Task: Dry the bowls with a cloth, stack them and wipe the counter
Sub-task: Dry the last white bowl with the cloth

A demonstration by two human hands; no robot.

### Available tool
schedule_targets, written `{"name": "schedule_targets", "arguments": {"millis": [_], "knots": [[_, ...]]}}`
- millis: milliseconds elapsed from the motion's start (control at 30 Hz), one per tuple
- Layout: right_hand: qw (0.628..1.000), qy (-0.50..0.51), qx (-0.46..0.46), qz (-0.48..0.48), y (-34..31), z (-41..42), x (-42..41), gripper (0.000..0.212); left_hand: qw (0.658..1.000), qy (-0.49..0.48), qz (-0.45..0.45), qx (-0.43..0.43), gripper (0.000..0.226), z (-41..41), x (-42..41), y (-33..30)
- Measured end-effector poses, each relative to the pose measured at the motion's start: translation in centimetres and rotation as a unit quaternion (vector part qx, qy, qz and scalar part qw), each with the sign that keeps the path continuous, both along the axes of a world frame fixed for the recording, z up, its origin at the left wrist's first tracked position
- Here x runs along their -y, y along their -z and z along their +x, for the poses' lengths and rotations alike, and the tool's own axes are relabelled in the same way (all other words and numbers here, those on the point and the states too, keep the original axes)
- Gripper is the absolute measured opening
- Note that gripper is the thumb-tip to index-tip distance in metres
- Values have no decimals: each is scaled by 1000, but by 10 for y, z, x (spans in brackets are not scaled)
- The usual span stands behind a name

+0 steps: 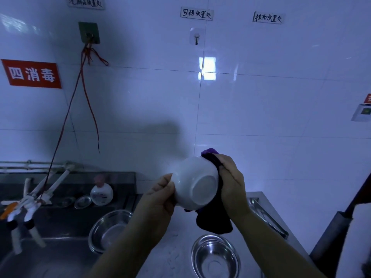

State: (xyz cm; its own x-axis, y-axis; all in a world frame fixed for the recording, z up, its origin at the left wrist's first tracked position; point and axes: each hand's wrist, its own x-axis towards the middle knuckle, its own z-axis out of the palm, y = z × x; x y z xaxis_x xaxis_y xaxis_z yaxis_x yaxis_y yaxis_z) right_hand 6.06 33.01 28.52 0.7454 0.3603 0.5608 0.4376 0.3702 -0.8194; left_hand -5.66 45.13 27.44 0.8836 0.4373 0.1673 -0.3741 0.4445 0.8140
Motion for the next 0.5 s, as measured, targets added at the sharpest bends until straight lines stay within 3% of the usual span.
{"name": "schedule_targets", "arguments": {"millis": [100,200,267,367,500], "knots": [[988,69,122,-62,-5,2,-1,38,991,-49,117,-43,25,-1,6,-6],[933,139,311,-119,-4,-2,-8,33,967,-95,218,-93,21,2,15,-13],[897,165,376,-162,1,-9,-15,31,950,-122,261,-125,21,4,19,-17],[900,151,370,-174,2,-11,-17,36,941,-138,271,-146,20,2,22,-20],[968,61,188,-154,-15,-10,-10,38,957,-110,246,-112,26,-8,13,-25]]}}
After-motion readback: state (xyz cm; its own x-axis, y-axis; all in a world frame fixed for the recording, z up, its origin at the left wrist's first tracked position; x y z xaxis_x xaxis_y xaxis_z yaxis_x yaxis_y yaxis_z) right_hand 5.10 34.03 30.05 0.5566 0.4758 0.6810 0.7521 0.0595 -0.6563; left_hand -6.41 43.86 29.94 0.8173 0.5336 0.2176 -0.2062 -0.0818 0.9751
